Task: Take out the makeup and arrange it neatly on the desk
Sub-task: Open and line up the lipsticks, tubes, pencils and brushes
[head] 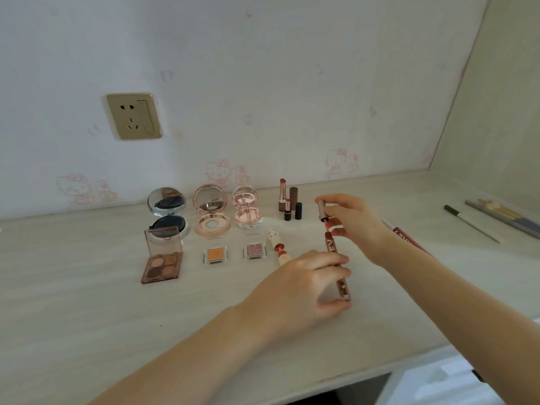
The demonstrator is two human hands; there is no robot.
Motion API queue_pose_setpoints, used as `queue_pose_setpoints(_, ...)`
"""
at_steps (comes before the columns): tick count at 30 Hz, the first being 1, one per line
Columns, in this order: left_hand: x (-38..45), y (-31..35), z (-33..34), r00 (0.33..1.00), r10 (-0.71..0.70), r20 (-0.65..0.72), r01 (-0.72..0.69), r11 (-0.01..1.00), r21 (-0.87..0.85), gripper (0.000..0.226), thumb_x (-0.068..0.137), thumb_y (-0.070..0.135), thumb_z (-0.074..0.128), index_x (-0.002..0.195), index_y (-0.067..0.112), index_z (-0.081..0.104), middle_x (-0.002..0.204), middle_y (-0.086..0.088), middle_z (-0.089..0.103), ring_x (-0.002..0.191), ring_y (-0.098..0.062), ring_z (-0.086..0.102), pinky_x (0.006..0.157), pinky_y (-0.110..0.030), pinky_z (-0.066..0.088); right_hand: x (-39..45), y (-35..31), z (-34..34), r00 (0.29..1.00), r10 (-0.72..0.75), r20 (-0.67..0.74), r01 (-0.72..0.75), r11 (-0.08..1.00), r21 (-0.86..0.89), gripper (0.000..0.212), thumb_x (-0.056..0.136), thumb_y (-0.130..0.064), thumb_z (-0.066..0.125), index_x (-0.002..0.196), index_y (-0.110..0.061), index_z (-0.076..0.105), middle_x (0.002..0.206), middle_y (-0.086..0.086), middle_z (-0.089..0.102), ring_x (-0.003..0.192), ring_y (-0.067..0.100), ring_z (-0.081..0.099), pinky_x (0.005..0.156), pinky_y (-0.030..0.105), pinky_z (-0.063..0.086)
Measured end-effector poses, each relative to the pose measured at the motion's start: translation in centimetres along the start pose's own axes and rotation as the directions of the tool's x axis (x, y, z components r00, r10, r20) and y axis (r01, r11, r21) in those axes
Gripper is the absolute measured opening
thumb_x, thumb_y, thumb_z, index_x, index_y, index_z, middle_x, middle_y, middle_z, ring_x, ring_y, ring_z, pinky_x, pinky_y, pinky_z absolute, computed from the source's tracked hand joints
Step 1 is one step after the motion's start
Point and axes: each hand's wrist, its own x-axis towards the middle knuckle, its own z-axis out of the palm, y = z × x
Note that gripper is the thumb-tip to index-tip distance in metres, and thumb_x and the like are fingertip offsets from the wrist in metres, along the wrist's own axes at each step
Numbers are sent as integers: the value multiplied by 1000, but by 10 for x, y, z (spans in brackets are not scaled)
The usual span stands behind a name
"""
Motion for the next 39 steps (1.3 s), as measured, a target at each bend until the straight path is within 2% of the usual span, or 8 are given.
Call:
queue_pose_setpoints(3, 0, -3, 5, 1000, 2, 0, -2, 1000, 25, 36, 84, 35, 67, 112, 13, 69, 126, -2, 61, 113, -16, 55, 95, -15, 31, 6, 4, 5, 1000, 15, 10, -15, 999, -37, 27, 92, -8, 48, 104, -22, 68, 87, 5, 64, 76, 16, 56, 74, 32, 48)
queue_pose_setpoints(8, -3, -14, 10, 997, 38, -73, -28, 990, 138, 31, 81, 38, 67, 103, 16, 71, 115, 2, 65, 104, -14, 57, 88, -29, 46, 18, 8, 18, 998, 47, 34, -42, 990, -135, 25, 91, -12, 51, 107, -22, 66, 85, -1, 63, 75, 15, 55, 70, 28, 46)
queue_pose_setpoints(14, -1, -18, 11, 996, 44, -83, -26, 979, 203, 27, 81, 40, 66, 95, 17, 67, 102, 7, 64, 98, -15, 53, 84, -30, 43, 31, 18, 32, 997, 52, 60, -38, 977, -211, 21, 88, -14, 54, 101, -20, 70, 73, -3, 61, 67, 14, 52, 61, 22, 38)
queue_pose_setpoints(20, -4, -20, 11, 997, 8, -72, 6, 982, 191, 27, 83, 42, 62, 94, 18, 66, 100, 9, 63, 104, -16, 52, 93, -30, 41, 39, 19, 40, 997, 23, 76, -1, 961, -278, 18, 86, -16, 59, 96, -20, 73, 79, -3, 64, 67, 8, 52, 62, 21, 39)
queue_pose_setpoints(27, -6, -19, 9, 998, -52, -43, 57, 988, 143, 25, 84, 41, 59, 91, 17, 63, 95, 8, 62, 100, -16, 50, 88, -32, 43, 41, 23, 41, 993, 35, 115, 2, 950, -312, 20, 82, -13, 62, 95, -21, 75, 77, 1, 68, 69, 10, 58, 67, 21, 45)
queue_pose_setpoints(30, -7, -18, 8, 997, -61, -39, 66, 989, 131, 26, 85, 41, 58, 91, 17, 63, 94, 9, 61, 101, -16, 50, 89, -30, 43, 41, 24, 43, 994, 13, 112, 24, 945, -327, 18, 83, -14, 62, 96, -19, 74, 74, -1, 69, 64, 8, 59, 63, 17, 45)
queue_pose_setpoints(35, -9, -19, 5, 996, -83, -39, 86, 991, 100, 26, 83, 42, 59, 91, 18, 63, 93, 10, 60, 100, -13, 49, 89, -27, 41, 44, 31, 45, 993, -29, 111, 72, 912, -403, 21, 81, -17, 63, 99, -21, 74, 80, -1, 74, 79, 10, 65, 81, 26, 50)
queue_pose_setpoints(39, -10, -18, 5, 995, -88, -53, 93, 990, 104, 24, 81, 41, 60, 89, 18, 63, 90, 10, 60, 98, -14, 49, 89, -29, 42, 44, 36, 45, 989, -75, 128, 126, 881, -457, 20, 82, -20, 64, 100, -21, 73, 77, -4, 72, 79, 10, 64, 74, 22, 47)
